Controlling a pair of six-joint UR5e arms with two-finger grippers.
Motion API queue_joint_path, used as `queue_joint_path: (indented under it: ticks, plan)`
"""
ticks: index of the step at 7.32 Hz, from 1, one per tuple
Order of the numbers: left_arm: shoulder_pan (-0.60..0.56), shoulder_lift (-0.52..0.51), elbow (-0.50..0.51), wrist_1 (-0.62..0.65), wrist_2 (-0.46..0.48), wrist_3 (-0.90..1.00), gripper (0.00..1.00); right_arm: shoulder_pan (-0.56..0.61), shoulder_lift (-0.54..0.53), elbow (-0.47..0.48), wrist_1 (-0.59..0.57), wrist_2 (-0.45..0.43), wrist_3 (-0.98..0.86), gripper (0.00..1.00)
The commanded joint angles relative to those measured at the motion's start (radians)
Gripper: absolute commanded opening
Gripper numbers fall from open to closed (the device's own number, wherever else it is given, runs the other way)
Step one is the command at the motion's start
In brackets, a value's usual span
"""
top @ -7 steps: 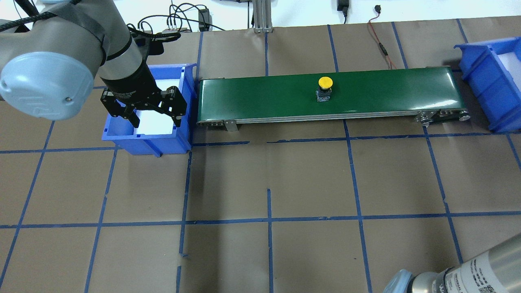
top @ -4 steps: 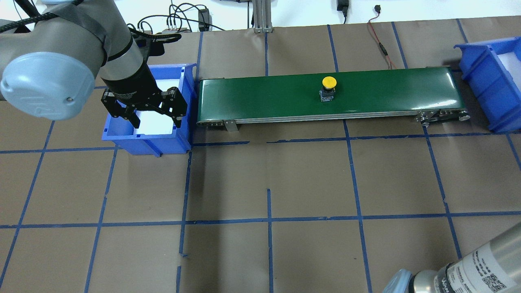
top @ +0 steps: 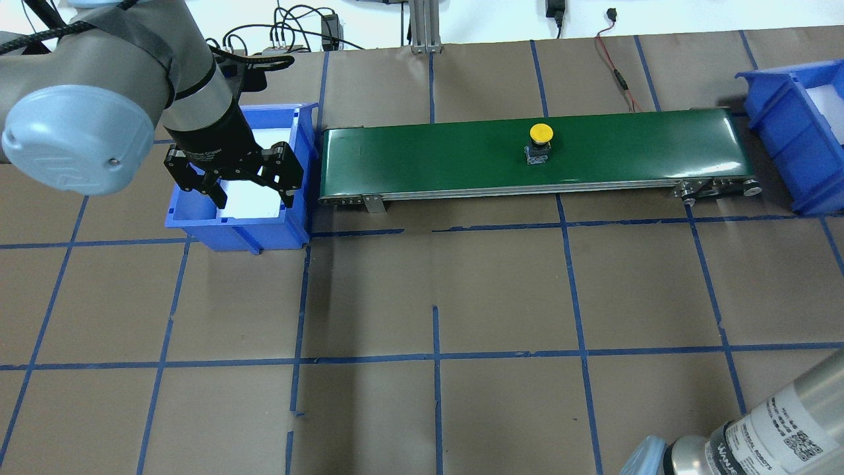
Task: Transport two buttons from left to right
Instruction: 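Carry the red button with the right gripper into the far blue bin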
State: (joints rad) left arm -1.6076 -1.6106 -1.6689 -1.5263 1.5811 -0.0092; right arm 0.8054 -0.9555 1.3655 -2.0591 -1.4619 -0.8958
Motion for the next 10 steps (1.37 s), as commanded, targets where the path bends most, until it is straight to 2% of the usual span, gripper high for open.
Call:
queue_joint_path:
  ticks: [1,2,3,6,8,10]
  plan:
    - [0.0,0.0,0.0,0.0,0.0,0.0,0.96,0.0,0.006,0.001,-0.001,-0.001,0.0,0.41]
    - [0.0,0.001,0.0,0.0,0.0,0.002,0.96,0.0,0.006,0.001,-0.001,-0.005,-0.002,0.74]
    - [0.0,0.0,0.0,0.0,0.0,0.0,0.96,0.0,0.003,0.001,-0.001,-0.017,-0.002,0.98]
    - [0.0,0.0,0.0,0.0,0.0,0.0,0.96,-0.002,-0.04,-0.008,-0.001,-0.024,0.0,0.98]
    - [0.0,0.0,0.0,0.0,0.0,0.0,0.96,-0.002,-0.154,0.007,0.022,-0.07,0.017,0.97]
    - [0.0,0.0,0.001,0.0,-0.001,-0.002,0.96,0.032,-0.289,0.094,0.126,-0.069,0.136,0.98]
